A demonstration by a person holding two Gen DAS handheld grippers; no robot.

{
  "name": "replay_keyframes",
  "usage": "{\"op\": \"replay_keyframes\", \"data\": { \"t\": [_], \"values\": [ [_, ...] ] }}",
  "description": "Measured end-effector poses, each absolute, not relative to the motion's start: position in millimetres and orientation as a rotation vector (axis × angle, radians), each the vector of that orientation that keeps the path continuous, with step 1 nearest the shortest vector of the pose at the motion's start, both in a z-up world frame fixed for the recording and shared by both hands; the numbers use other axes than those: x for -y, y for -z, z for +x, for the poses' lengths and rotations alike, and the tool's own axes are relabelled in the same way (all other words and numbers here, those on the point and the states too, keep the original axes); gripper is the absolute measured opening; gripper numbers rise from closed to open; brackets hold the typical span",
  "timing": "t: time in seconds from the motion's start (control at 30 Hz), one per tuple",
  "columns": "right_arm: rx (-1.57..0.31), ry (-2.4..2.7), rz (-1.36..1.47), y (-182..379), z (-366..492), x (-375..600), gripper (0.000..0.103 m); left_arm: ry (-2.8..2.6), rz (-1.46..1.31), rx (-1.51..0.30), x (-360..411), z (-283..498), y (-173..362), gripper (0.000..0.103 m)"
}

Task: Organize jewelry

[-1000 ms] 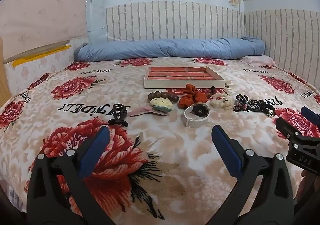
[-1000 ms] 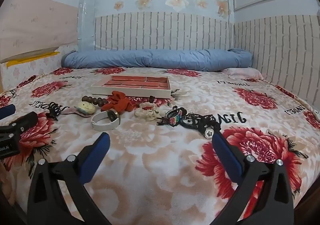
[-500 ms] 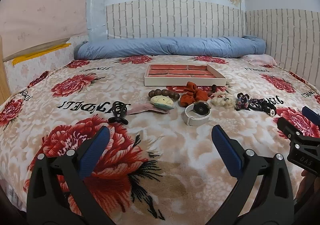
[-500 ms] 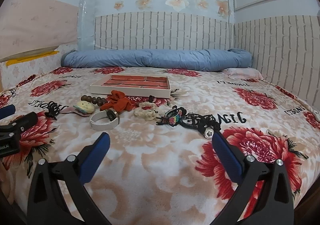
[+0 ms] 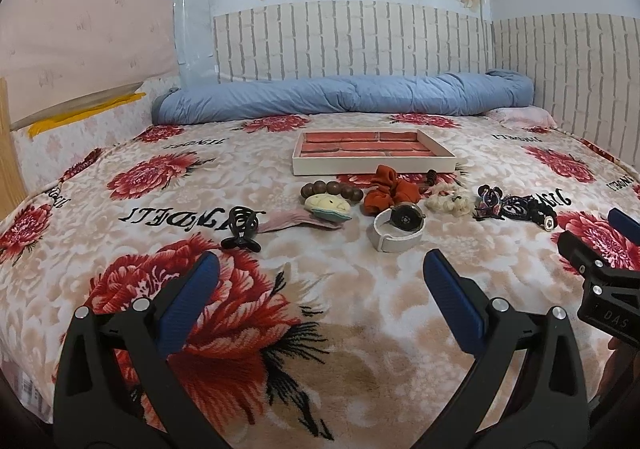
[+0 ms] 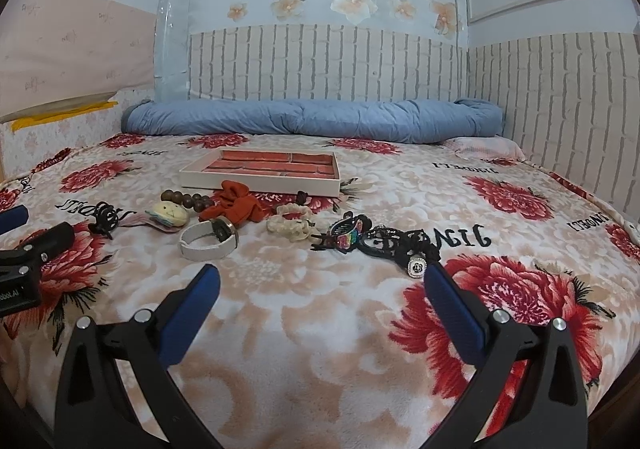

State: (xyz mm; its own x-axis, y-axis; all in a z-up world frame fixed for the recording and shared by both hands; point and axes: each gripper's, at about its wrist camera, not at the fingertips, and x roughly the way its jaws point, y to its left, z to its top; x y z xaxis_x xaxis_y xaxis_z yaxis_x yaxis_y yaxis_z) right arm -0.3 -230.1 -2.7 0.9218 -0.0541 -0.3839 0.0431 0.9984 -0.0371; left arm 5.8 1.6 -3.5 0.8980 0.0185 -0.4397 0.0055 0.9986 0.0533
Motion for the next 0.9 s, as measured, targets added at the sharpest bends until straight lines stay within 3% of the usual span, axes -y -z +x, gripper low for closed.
{"op": "replay_keyframes", "data": {
  "t": [0.9],
  "values": [
    [-0.392,0.051,-0.033,3.1,-0.2,228.9,0.099,0.000,0.052,-0.458,1.4,4.7,3.4,0.098]
  ]
}}
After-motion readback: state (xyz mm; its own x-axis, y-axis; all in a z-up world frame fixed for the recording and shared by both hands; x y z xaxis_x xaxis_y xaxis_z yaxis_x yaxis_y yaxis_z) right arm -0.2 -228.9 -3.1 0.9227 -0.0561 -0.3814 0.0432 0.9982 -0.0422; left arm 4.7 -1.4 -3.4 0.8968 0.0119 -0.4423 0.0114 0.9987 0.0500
